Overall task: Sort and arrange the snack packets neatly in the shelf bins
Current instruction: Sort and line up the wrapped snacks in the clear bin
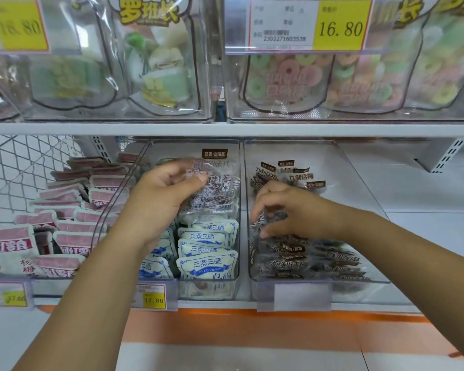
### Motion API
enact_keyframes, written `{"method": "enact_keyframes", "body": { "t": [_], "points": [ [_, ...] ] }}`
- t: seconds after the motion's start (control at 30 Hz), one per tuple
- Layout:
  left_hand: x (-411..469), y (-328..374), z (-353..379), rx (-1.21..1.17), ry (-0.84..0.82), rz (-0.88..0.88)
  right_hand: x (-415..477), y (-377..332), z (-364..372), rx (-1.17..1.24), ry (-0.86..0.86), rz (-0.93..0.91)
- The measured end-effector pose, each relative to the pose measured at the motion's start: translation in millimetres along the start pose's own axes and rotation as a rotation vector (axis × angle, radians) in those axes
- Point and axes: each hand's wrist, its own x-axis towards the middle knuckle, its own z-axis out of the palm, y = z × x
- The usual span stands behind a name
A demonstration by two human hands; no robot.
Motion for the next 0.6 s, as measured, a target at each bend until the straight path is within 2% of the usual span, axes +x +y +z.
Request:
{"method": "enact_keyframes", "body": {
  "t": [0.1,0.2,0.3,0.4,0.5,0.6],
  "points": [
    [-0.9,1.1,-0.7,0.006,-0.014,0.005,-7.6,-1.4,-3.7,0.143,0.139,-0.027],
    [-1.6,2.4,-2.1,0.001,-0.017,0.006,-16.6,-1.7,-10.4,0.348,0.418,-0.025],
    [-2.4,2.9,-2.1,-0.002,-0.014,0.02,-18.0,10.0,-8.9,0.31,0.65,0.093],
    [-2.6,2.7,-2.0,-0.004,-0.005,0.035,-15.7,17.5,-5.5,0.368,0.684,0.168],
    [-3.0,4.6,-3.0,-0.027,0.035,0.024,-15.2,14.8,-5.5,0.472,0.641,0.142],
    [-1.9,7.4,-3.1,-0.065,0.068,0.017,-15.1,16.1,-5.7,0.419,0.653,0.146]
  ]
}}
